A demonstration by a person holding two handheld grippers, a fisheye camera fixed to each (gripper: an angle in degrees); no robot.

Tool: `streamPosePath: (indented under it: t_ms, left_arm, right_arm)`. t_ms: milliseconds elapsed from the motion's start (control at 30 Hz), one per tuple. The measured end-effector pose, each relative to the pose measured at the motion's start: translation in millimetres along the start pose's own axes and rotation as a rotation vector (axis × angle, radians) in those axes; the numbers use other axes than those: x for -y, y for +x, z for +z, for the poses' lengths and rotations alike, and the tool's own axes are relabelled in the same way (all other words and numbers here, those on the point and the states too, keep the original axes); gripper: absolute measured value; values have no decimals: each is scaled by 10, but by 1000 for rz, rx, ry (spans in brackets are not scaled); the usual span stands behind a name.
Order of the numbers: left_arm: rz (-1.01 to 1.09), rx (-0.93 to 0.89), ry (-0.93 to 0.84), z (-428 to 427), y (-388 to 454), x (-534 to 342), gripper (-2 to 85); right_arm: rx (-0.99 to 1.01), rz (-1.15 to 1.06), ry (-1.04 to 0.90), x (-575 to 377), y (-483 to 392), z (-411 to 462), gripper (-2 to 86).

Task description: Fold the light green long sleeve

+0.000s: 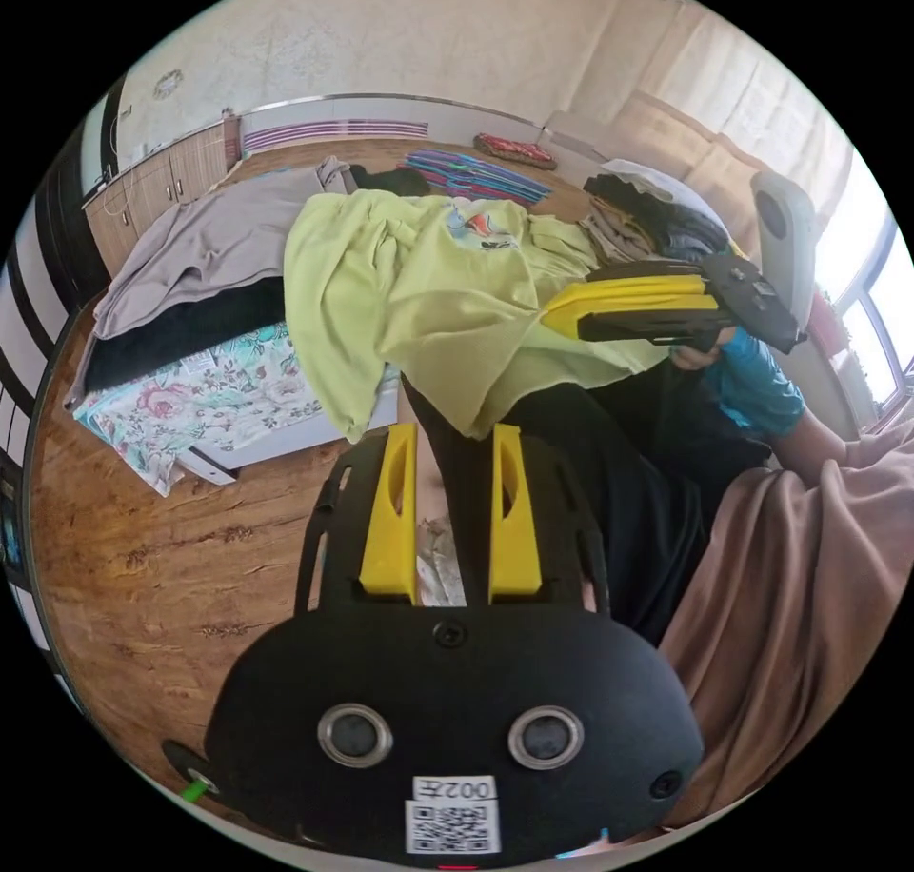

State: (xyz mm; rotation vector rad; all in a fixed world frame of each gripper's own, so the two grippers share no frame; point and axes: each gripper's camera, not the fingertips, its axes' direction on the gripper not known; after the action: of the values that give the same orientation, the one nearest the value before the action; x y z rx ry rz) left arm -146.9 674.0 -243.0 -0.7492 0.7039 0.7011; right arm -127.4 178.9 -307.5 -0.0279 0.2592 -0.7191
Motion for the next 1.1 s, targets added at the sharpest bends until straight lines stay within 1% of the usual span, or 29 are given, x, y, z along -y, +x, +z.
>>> streamPosePath:
  t_ms: [33,100,167,267,300,433,567,633,733,800,900,967,1100]
  left_arm:
    - [1,0,-1,9,-12,-9,61]
    - [27,0,-8,29,-39,-52,23]
    - [51,10,-10,29,-41,-88,-1]
    - [67,70,9,-42,-38,-147,-10]
    - [70,75,23,-104,-40,-164,-9]
    - [89,104,56,-353,-29,-190,-9]
    - [154,225,41,-635,42,-211,-9]
    - [167,245,17,-693,38,-232,-9]
    - [166,250,-35,-638,-5,-293,-9]
    - [137,246,-89,-521,-60,-348,-9]
    - [94,220,-110,-424,-132,-403,-9]
    - [76,206,-112,-403,-171,-417,-9]
    - [80,202,-113,-406,-219,-406,-9]
  right_arm:
    - [-6,-6,2,-21,-9,-20,5]
    - [-1,-23,1,-56,-19,-46,9]
    - [33,-58,-26,-116,-32,-43,36]
    - [14,-81,-106,-210,-54,7,80]
    - [4,-85,-122,-231,-61,14,83]
    - [-67,-99,-153,-372,-93,-67,79]
    - [-219,-110,-197,-547,-47,-238,59]
    - [-251,-107,-226,-658,0,-313,59]
    - [-277,-53,-257,-893,115,-484,66]
    - [-308,15,-236,-1067,212,-659,70]
    - [-347,170,-181,-1424,431,-1002,81]
    - [-309,274,-125,-1747,593,-1254,89]
    - [-241,357,-81,-2156,710,-1469,107]
